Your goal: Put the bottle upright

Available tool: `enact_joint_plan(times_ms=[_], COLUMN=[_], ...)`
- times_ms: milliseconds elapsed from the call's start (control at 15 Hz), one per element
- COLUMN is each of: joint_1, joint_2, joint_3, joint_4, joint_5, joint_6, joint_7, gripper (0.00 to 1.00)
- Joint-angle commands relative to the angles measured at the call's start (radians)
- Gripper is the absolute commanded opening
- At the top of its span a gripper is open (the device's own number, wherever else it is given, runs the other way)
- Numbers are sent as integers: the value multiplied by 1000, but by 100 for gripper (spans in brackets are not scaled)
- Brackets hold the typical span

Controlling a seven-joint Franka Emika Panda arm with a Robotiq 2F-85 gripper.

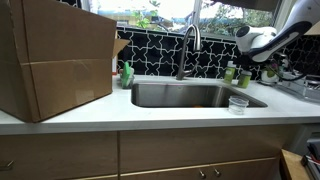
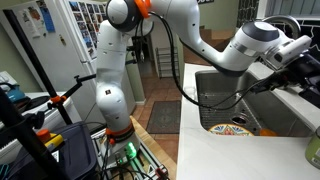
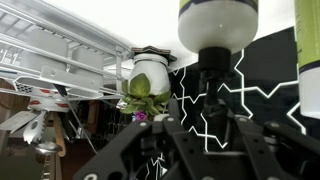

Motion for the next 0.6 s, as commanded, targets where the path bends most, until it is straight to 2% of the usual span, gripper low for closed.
enact_joint_plan(times_ms=[0, 133, 267, 400, 533], joint_1=[-24, -44, -83, -123, -159], joint_2=[-112, -163, -225, -285, -342], joint_3=[42, 59, 84, 109, 128], joint_4=[-73, -92, -122, -153, -184], joint_5=[-106, -167, -232, -249, -194], joint_6=[-17, 8, 92, 175, 245], joint_7=[99, 95, 31, -72, -221], gripper=[72, 87, 99, 100, 100])
